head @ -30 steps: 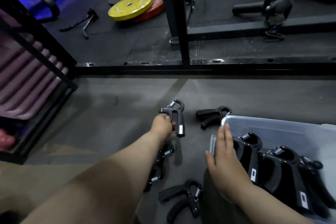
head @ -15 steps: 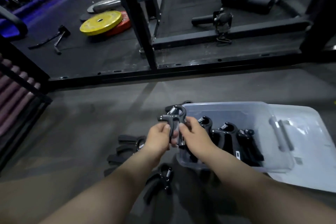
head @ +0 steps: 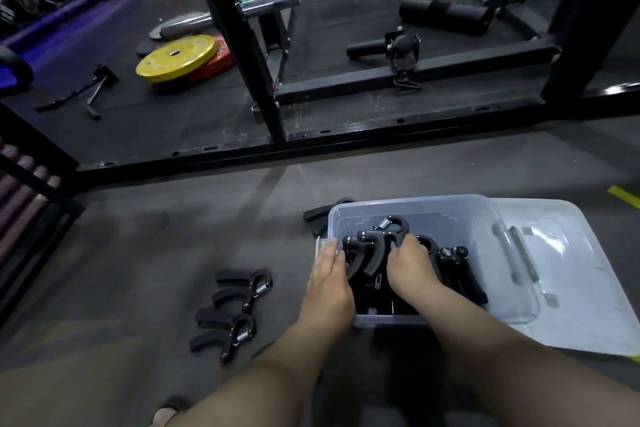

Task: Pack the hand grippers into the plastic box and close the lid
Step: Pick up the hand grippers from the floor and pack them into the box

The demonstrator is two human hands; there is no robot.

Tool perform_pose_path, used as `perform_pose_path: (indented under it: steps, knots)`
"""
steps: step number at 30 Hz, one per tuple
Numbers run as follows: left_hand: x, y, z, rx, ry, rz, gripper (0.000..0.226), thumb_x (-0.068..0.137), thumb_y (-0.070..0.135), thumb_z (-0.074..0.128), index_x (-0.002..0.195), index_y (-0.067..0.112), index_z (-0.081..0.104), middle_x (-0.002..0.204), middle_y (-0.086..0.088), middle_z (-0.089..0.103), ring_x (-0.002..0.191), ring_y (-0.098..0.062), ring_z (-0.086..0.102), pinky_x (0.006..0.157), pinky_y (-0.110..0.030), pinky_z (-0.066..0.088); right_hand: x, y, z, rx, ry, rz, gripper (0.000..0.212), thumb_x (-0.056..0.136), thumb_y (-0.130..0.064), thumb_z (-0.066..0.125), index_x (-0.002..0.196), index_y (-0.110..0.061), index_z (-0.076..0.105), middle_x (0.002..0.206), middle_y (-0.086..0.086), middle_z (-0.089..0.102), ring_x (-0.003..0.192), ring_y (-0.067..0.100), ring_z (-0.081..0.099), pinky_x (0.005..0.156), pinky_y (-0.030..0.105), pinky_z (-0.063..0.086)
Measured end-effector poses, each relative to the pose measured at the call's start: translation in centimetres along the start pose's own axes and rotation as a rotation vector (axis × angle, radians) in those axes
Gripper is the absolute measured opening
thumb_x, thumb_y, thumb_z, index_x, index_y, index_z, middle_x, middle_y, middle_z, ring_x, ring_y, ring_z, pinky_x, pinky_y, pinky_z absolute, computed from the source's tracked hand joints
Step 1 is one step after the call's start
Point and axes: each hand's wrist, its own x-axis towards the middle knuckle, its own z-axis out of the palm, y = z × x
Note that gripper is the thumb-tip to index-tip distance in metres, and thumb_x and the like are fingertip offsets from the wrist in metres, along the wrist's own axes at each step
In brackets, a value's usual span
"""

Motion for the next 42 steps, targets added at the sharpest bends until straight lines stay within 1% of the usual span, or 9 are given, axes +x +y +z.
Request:
perform_pose_path:
  steps: [7,11,15,20,24,30,35,39,42]
  knots:
    - [-0.2,-0.1,0.2,0.071,0.010,0.016,0.051,0.098,0.015,0.034,0.149,0.014,0.031,0.163,0.006,0.003,0.149,-0.011,0.001,0.120,-0.032,0.013,-0.5,-0.9,2.3,-0.280,-0.126,-0.082,0.061,0.103,-0.031,0.033,0.152,0.000,0.016,0.151,0.021,0.024,0.137,0.038,0.026,0.113,0.041,0.024]
    - [0.1,0.4,-0.5,0.093,0.015,-0.009,0.045,0.097,0.033,0.040,0.139,0.018,0.045,0.162,0.007,0.006,0.149,-0.012,0.007,0.117,-0.030,0.015,-0.9,-0.3,2.5,-0.363,-0.122,-0.103,0.063,0.101,-0.038,0.034,0.153,-0.007,0.017,0.152,0.015,0.020,0.138,0.033,0.020,0.114,0.042,0.023]
    - [0.8,1.0,-0.4,0.225,-0.060,0.000,0.049,0.092,0.039,0.047,0.134,0.015,0.050,0.163,0.004,-0.008,0.149,-0.015,-0.012,0.119,-0.031,0.003,-0.9,0.5,2.5,-0.275,-0.150,-0.128,0.061,0.100,-0.034,0.038,0.153,-0.009,0.021,0.147,0.016,0.024,0.138,0.034,0.021,0.115,0.039,0.022]
    - [1.8,1.6,-0.7,0.277,-0.069,-0.020,0.042,0.093,0.033,0.046,0.123,0.008,0.060,0.163,0.004,-0.003,0.150,-0.018,-0.008,0.120,-0.033,0.006,-0.4,1.6,-0.1,-0.416,0.202,-0.203,0.036,0.088,-0.022,0.046,0.121,-0.012,0.056,0.124,0.013,0.050,0.119,0.034,0.043,0.100,0.040,0.035]
    - [2.0,1.8,-0.5,0.352,-0.092,-0.016,0.046,0.094,0.039,0.044,0.122,0.006,0.061,0.163,0.001,-0.002,0.150,-0.023,-0.007,0.121,-0.036,0.007,0.3,3.4,-2.4,-0.487,0.096,0.064,0.048,0.084,-0.026,0.053,0.128,-0.009,0.042,0.137,0.017,0.037,0.126,0.036,0.035,0.106,0.044,0.030]
    - [1.6,2.1,-0.6,0.323,-0.103,-0.029,0.046,0.093,0.039,0.047,0.120,0.006,0.063,0.163,0.002,-0.001,0.149,-0.022,-0.011,0.120,-0.036,0.006,1.0,4.4,-1.7,-0.506,-0.051,0.017,0.067,0.090,-0.005,0.039,0.151,-0.011,0.011,0.153,0.021,0.015,0.137,0.039,0.022,0.112,0.046,0.025]
    - [1.5,2.2,-0.5,0.337,-0.125,-0.038,0.048,0.093,0.039,0.044,0.125,0.007,0.060,0.163,0.001,-0.003,0.149,-0.023,-0.014,0.121,-0.037,0.004,0.8,4.6,-1.7,-0.511,-0.018,0.015,0.059,0.092,-0.013,0.038,0.148,-0.012,0.020,0.149,0.022,0.022,0.133,0.039,0.026,0.110,0.046,0.026]
    - [1.3,1.8,-0.4,0.298,-0.104,-0.025,0.051,0.092,0.037,0.042,0.128,0.004,0.057,0.163,0.002,-0.002,0.149,-0.021,-0.013,0.121,-0.036,0.003,0.6,3.1,-1.1,-0.430,0.241,-0.204,0.048,0.095,-0.025,0.046,0.139,-0.006,0.043,0.140,0.019,0.038,0.127,0.038,0.036,0.108,0.045,0.030]
    - [1.3,1.4,-0.2,0.288,-0.111,-0.015,0.051,0.093,0.037,0.045,0.130,0.003,0.056,0.163,0.001,-0.002,0.149,-0.021,-0.013,0.121,-0.036,0.002,0.4,1.0,0.4,-0.348,0.024,-0.381,0.061,0.098,-0.033,0.043,0.151,-0.008,0.025,0.157,0.015,0.019,0.144,0.032,0.018,0.118,0.040,0.017]
